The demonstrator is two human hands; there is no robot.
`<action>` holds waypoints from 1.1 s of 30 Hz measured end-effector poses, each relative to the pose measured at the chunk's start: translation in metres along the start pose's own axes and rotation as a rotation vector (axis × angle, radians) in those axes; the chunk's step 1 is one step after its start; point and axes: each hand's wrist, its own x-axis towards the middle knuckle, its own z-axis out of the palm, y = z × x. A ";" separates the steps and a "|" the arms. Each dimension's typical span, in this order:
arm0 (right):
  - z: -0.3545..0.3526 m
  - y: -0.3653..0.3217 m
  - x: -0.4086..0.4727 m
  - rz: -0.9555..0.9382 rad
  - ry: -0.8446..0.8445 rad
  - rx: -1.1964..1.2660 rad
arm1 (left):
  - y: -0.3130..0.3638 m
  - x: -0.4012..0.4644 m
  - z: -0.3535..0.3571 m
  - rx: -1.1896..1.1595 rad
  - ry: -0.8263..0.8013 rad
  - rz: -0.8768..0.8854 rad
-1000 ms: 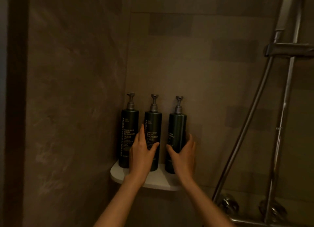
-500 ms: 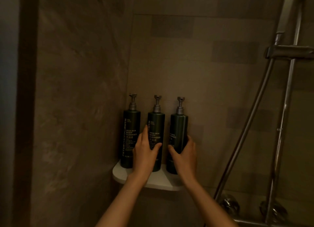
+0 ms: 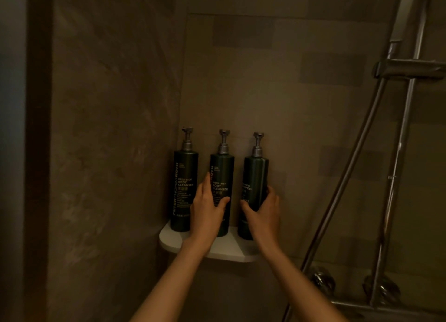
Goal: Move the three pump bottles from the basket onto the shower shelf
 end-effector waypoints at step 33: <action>-0.005 -0.010 -0.010 -0.004 -0.020 -0.058 | 0.000 -0.004 -0.011 -0.029 -0.009 0.001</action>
